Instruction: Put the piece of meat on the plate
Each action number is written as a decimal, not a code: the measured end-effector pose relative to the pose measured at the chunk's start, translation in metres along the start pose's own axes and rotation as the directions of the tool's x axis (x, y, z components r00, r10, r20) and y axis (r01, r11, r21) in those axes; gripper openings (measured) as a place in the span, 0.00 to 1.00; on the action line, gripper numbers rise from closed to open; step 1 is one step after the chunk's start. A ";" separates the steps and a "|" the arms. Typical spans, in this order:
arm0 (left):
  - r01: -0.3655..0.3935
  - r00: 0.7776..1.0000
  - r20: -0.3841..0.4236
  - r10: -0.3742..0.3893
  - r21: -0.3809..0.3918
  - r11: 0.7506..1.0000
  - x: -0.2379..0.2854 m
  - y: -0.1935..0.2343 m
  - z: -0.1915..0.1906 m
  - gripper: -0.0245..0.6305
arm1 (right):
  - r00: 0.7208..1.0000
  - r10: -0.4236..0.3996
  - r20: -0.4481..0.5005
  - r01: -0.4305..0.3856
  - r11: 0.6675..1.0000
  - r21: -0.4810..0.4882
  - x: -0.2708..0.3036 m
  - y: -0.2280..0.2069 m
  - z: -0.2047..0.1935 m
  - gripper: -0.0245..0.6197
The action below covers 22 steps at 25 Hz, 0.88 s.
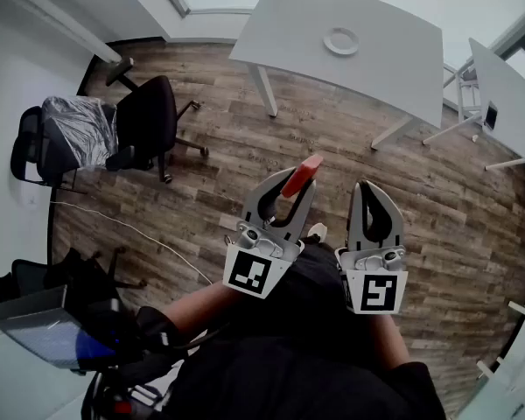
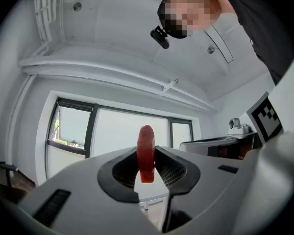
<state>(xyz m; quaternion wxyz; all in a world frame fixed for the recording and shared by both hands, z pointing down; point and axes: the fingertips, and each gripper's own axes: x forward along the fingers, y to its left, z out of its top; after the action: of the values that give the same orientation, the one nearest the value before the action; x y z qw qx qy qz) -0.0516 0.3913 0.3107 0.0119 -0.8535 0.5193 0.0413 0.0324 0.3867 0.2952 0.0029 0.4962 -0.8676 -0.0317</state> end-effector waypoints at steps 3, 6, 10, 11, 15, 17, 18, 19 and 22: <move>-0.008 1.000 0.001 0.008 -0.002 1.000 0.002 -0.004 0.000 0.19 | 1.000 0.008 -0.002 -0.008 1.000 0.003 -0.004 -0.003 -0.003 0.05; -0.027 1.000 0.003 0.027 -0.004 1.000 0.005 -0.015 -0.002 0.19 | 1.000 0.017 0.022 -0.018 0.999 0.038 -0.014 -0.014 -0.003 0.05; -0.069 0.998 -0.005 0.069 -0.008 0.998 0.005 -0.020 -0.006 0.19 | 1.000 0.009 0.025 -0.013 0.988 0.156 -0.023 -0.036 -0.012 0.05; -0.078 0.997 -0.006 0.078 -0.018 0.997 0.007 -0.021 -0.007 0.19 | 1.000 0.007 0.011 -0.009 0.986 0.169 -0.024 -0.042 -0.016 0.05; -0.091 0.996 -0.008 0.091 -0.043 0.995 0.004 -0.028 -0.007 0.19 | 1.000 0.004 0.006 -0.005 0.988 0.157 -0.030 -0.052 -0.020 0.05; -0.103 0.995 -0.007 0.103 -0.029 0.994 0.002 -0.027 -0.005 0.19 | 1.000 0.006 0.014 -0.008 0.988 0.157 -0.031 -0.053 -0.020 0.05; -0.109 0.994 -0.010 0.109 -0.025 0.994 0.003 -0.025 -0.006 0.19 | 1.000 0.008 0.016 -0.010 0.988 0.156 -0.031 -0.054 -0.020 0.05; -0.114 0.993 -0.013 0.114 -0.023 0.993 0.004 -0.024 -0.006 0.19 | 1.000 0.010 0.017 -0.012 0.988 0.153 -0.031 -0.055 -0.020 0.05; -0.118 0.993 -0.017 0.118 -0.029 0.993 0.013 -0.017 -0.010 0.19 | 1.000 -0.003 0.017 0.001 0.989 0.148 -0.025 -0.061 -0.023 0.05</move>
<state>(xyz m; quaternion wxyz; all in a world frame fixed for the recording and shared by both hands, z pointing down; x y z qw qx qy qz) -0.0301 0.3868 0.3192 -0.0072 -0.8217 0.5682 0.0431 0.0982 0.3766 0.3149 -0.0413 0.4956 -0.8671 0.0288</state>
